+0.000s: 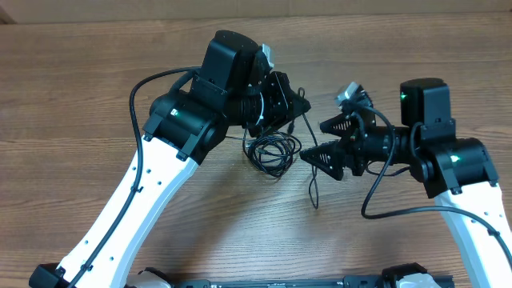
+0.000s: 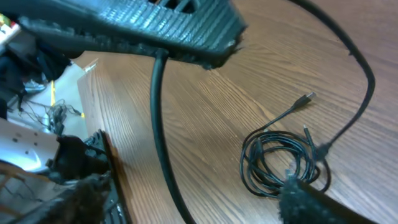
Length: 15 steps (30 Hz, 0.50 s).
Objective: Untangle cables
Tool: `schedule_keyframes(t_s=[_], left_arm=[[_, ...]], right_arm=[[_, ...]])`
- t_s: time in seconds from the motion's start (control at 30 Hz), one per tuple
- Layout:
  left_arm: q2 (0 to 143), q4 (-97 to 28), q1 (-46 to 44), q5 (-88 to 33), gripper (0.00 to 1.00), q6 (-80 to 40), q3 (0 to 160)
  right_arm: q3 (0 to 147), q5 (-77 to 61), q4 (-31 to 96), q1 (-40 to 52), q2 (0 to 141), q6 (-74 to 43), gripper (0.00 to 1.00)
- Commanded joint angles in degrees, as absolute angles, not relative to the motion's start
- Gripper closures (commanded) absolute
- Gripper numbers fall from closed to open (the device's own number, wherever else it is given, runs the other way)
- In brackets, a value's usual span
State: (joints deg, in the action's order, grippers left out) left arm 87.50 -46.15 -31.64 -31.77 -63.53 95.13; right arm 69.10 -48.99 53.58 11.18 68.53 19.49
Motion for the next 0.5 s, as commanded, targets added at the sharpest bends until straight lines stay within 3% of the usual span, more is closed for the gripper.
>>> schedule_keyframes(t_s=[0.0, 0.07, 0.23, 0.33, 0.4, 0.47], left_arm=[[86.87, -45.10, -31.59, -32.88, 0.96, -66.48, 95.74], [86.89, -44.69, -31.59, -32.91, 0.95, -66.50, 95.74], [86.89, -44.69, -31.57, -33.08, 0.95, -66.48, 95.74], [86.87, -44.69, -31.57, -32.95, 0.91, -66.41, 95.74], [86.89, -44.71, -31.57, -32.86, 0.87, -65.23, 95.74], [86.87, -44.77, -31.59, -32.97, 0.71, -63.40, 95.74]], right_arm=[[70.89, -46.02, 53.15, 12.88, 68.42, 19.97, 0.26], [70.89, -43.94, 53.01, 13.52, 68.42, 19.55, 0.51], [70.89, -39.90, 51.94, 13.80, 68.42, 16.88, 0.67], [70.89, -33.82, 48.62, 13.80, 68.42, 8.43, 0.96], [70.89, -29.65, 46.22, 13.80, 68.42, 1.56, 0.96], [70.91, -26.50, 43.42, 13.80, 68.27, -5.13, 0.96]])
